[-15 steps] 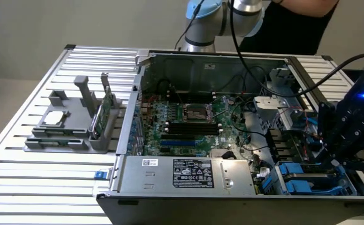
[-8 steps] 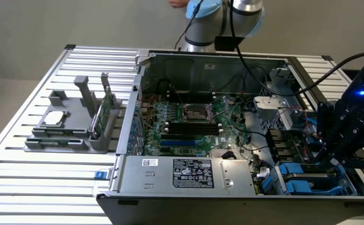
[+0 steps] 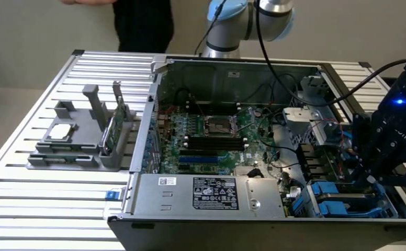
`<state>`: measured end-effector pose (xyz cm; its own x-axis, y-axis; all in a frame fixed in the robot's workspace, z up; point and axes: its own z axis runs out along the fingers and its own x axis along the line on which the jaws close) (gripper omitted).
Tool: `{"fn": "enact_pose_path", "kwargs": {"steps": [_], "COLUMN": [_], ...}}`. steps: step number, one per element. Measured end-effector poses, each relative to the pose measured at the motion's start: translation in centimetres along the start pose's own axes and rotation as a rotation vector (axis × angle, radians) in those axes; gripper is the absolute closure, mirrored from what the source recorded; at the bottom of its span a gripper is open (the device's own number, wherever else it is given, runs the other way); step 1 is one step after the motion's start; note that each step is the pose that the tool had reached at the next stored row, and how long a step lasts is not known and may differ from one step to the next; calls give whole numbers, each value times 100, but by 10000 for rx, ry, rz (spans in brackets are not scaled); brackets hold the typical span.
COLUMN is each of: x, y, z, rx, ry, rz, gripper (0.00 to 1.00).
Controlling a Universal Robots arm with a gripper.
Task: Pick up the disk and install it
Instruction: 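Insert the disk into the insertion slot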
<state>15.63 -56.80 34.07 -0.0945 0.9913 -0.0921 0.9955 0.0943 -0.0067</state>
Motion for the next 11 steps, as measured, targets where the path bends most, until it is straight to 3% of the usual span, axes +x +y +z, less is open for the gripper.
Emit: {"fn": "enact_pose_path", "kwargs": {"steps": [11], "x": [53], "y": [10], "z": [17], "rx": [54], "ry": [-264], "rz": [302], "gripper": [83]}}
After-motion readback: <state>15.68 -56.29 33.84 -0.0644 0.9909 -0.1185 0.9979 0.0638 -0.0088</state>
